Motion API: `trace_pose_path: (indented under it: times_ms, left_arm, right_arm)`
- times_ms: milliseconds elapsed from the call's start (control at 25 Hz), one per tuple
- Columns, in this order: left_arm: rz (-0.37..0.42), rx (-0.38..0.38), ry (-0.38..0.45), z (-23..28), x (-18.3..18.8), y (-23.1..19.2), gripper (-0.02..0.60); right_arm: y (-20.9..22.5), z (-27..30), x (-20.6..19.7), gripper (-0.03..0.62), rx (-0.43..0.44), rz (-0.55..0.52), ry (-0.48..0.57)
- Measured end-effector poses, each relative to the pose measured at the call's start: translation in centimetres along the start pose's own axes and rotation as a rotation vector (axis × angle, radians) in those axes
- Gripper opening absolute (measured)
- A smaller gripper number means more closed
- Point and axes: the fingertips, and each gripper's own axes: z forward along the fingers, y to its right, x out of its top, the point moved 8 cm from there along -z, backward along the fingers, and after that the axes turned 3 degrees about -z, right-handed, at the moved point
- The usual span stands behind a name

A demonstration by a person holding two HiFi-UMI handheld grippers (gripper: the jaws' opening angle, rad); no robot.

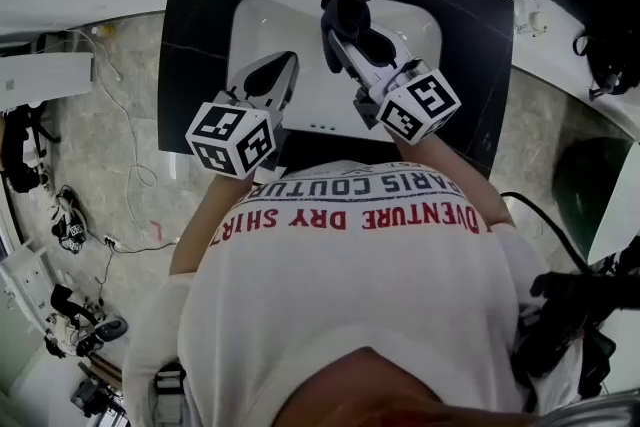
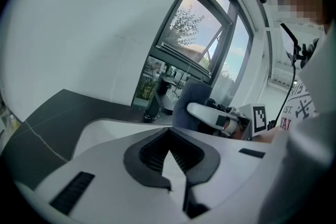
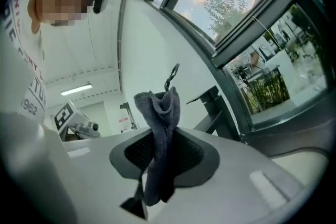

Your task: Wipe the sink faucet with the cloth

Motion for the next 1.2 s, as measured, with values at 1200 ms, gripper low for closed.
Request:
trace_pose_path:
  times_ms: [1200]
  left_arm:
    - [0.006, 0.052, 0.055, -3.4, -1.1, 3.3, 0.002]
  right_arm:
    - [1.7, -1.1, -1.3, 0.077, -0.162, -0.127, -0.146]
